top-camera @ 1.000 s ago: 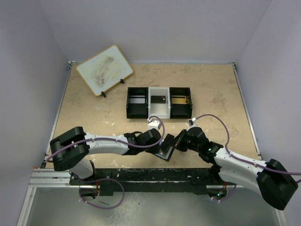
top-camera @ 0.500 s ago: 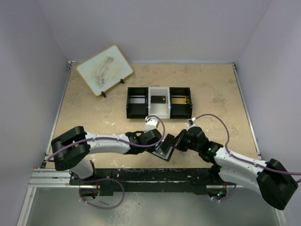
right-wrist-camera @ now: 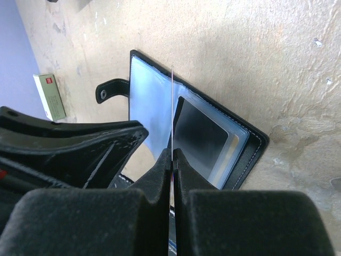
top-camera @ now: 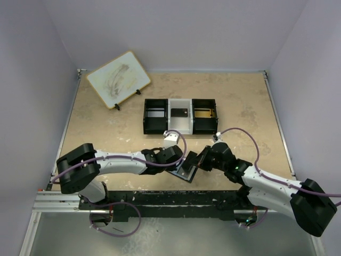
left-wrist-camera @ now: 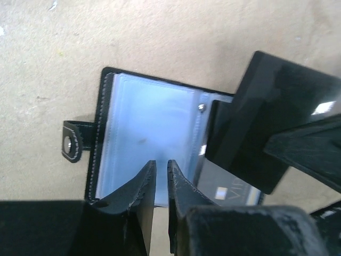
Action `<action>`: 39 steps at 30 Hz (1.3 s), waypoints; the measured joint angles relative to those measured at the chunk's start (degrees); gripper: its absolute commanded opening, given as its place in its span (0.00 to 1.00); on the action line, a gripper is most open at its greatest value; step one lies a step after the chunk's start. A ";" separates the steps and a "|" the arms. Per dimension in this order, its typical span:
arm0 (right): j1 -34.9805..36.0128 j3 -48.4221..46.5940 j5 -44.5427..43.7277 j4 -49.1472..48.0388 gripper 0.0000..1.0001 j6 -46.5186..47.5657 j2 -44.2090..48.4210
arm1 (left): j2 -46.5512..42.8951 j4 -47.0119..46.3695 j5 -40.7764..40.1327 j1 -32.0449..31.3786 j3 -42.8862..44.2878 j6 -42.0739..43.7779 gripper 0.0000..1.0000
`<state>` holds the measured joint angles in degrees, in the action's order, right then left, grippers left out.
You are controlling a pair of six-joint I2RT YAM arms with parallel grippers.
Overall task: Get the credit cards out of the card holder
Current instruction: Remove the credit card from the card holder.
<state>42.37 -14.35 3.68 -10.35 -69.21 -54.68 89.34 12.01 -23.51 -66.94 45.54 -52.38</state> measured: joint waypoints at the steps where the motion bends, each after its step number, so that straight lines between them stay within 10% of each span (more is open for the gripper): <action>1: 0.00 0.00 -0.04 0.20 0.00 0.00 0.02 | -0.44 -0.33 0.26 0.00 0.00 0.04 0.13; 39: -0.02 -2.51 9.35 -11.30 0.14 5.11 -16.06 | 1.99 -5.01 3.32 -0.02 -0.44 -0.52 0.09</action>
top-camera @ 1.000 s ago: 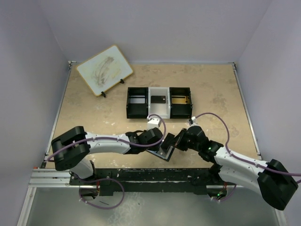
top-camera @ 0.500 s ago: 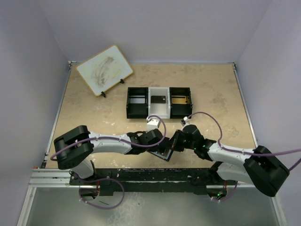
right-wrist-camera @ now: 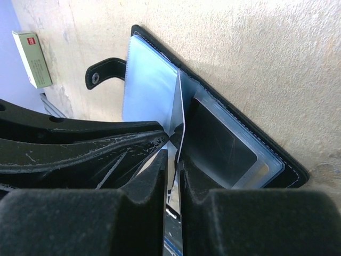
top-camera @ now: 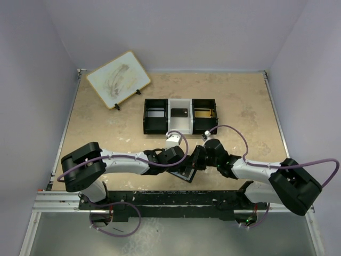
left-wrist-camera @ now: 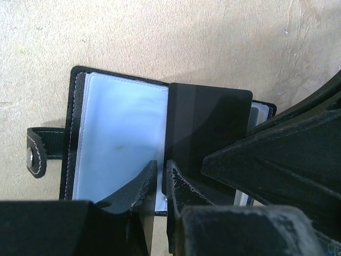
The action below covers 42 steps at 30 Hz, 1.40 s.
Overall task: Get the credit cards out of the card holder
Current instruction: Remove the credit card from the card holder, then place the credit card in the storage box.
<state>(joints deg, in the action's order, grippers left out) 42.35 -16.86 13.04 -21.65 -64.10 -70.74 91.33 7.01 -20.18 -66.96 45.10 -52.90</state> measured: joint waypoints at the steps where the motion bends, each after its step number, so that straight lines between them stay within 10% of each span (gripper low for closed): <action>1: 0.00 0.00 -0.04 0.02 0.12 -0.09 0.04 | 0.00 0.00 0.00 0.00 0.00 0.00 0.09; 19: 0.00 0.11 -9.70 9.53 0.00 3.08 22.67 | -9.79 1.99 -4.50 0.00 -0.33 0.00 0.17; 29: 0.00 -0.61 -15.91 9.05 0.00 19.63 31.78 | -19.52 9.49 -12.04 1.16 -1.64 1.18 0.53; 42: 0.00 -7.76 -16.98 2.01 0.00 46.03 27.04 | -32.15 26.97 -15.19 22.67 4.59 7.74 0.63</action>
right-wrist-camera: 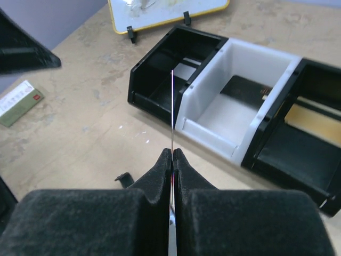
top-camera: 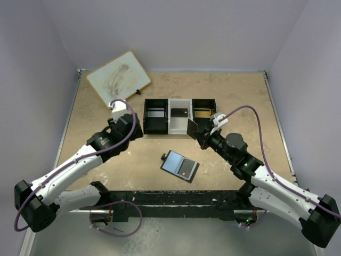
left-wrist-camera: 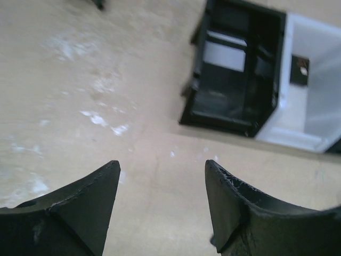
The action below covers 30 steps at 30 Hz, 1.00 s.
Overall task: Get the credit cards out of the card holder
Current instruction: Place the credit card in the storage box.
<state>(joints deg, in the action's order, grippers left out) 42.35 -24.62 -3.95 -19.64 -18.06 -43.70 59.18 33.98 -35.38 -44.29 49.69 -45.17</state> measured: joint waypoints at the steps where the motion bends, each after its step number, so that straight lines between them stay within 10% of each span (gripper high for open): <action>1: 0.00 -0.83 0.04 -0.17 0.00 1.99 -0.92 | -0.09 1.33 -0.37 2.23 1.44 0.94 0.64; 9: 0.00 -7.32 -0.55 -0.04 0.00 13.92 -7.28 | -4.31 6.10 -0.48 20.06 3.85 7.69 0.66; 30: -3.74 -34.42 -2.56 13.97 0.00 38.66 -43.41 | -7.39 3.13 -2.12 20.55 -1.81 9.81 0.70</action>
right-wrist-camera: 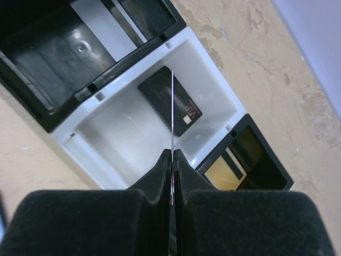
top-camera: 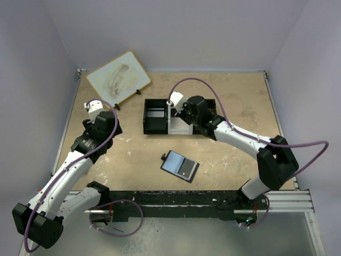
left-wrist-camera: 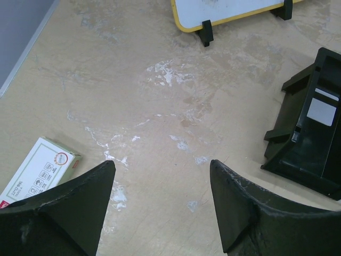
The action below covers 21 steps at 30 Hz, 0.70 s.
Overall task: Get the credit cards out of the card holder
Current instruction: Place the credit card in the storage box.
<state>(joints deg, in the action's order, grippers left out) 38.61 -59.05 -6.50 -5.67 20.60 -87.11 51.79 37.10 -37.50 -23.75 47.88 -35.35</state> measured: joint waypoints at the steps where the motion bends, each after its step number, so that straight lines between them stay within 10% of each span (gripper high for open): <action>1: -0.15 -0.87 -0.26 0.39 0.00 1.42 -1.25 | 0.00 -0.07 -0.22 0.00 0.00 0.07 0.70; 21: -4.00 -13.81 -1.53 1.20 0.00 19.06 -20.44 | -0.09 -0.13 -2.10 0.00 0.00 0.52 0.71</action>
<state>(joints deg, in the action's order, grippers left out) 34.61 -72.86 -8.03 -4.47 39.66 -107.55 51.70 36.97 -39.59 -23.75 47.88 -34.83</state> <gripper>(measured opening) 0.007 0.704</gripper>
